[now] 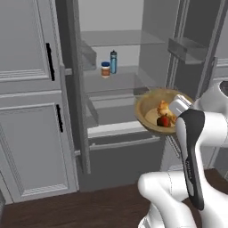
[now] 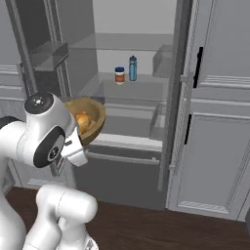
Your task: Pick the chicken drumstick and bell pepper from their plates and place them in the bowl. Then put the bowl in the fridge.
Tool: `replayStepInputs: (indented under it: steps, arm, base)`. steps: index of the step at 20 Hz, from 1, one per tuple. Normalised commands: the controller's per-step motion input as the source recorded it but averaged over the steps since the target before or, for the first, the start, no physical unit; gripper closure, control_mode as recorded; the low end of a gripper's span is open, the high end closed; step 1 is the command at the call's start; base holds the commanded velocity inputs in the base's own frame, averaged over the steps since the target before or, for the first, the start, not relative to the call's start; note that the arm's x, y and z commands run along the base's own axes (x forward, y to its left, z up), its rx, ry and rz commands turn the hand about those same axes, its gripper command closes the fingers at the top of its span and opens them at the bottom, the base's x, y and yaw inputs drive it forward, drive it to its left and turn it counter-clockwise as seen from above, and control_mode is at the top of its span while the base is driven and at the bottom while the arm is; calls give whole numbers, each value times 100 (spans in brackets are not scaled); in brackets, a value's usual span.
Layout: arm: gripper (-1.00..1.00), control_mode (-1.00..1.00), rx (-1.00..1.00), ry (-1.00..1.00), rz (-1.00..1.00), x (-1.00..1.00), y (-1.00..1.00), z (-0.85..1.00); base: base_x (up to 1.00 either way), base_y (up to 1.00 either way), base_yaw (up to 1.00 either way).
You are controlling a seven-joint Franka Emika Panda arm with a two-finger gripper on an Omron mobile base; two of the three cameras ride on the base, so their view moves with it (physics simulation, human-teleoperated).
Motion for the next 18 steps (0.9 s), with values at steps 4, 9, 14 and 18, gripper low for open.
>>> replayStepInputs:
  steps: [4,9,14,18]
  arm:
    - [100,100,0,0,0,0,0,0]
    - [100,100,0,0,0,0,0,0]
    - [100,100,0,0,0,0,0,0]
    - [100,100,0,0,0,0,0,0]
  base:
    - [100,-31,12]
    - [96,-25,7]
    - [96,-14,5]
    - [64,-22,4]
